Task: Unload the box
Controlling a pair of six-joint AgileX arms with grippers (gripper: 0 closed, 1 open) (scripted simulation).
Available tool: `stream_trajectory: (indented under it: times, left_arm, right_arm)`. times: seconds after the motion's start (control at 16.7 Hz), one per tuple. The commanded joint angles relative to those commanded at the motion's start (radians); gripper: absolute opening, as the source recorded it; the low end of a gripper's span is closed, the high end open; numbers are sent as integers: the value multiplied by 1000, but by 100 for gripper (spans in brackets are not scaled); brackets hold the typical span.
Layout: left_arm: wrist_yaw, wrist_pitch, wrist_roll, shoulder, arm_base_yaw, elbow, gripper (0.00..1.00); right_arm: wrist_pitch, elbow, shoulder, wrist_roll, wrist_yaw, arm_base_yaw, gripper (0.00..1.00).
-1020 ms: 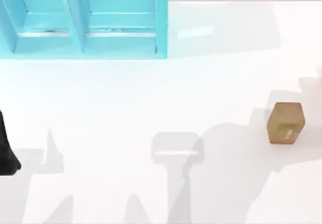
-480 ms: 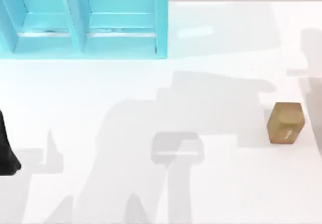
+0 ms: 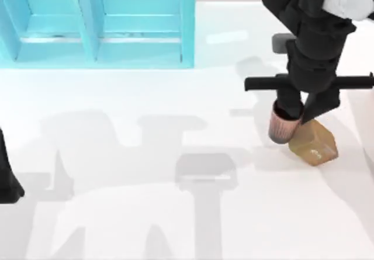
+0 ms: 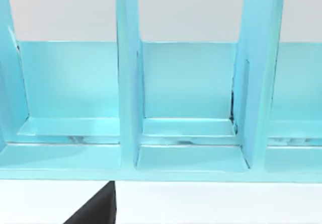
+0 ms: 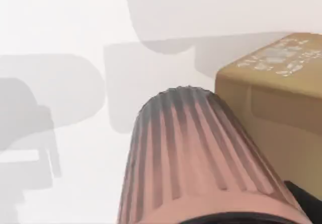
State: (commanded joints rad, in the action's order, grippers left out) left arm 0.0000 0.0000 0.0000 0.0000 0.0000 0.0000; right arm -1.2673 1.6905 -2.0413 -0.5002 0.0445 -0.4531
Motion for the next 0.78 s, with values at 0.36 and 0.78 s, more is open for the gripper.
stream_trajectory:
  times: [0.36,0.78]
  left_arm:
    - [0,0,0,0,0,0,100]
    - [0,0,0,0,0,0,100]
  right_arm:
    - [38,-42,15,-77,-1,-84,0]
    - [98,-86,-3,-80,-3,-85,0]
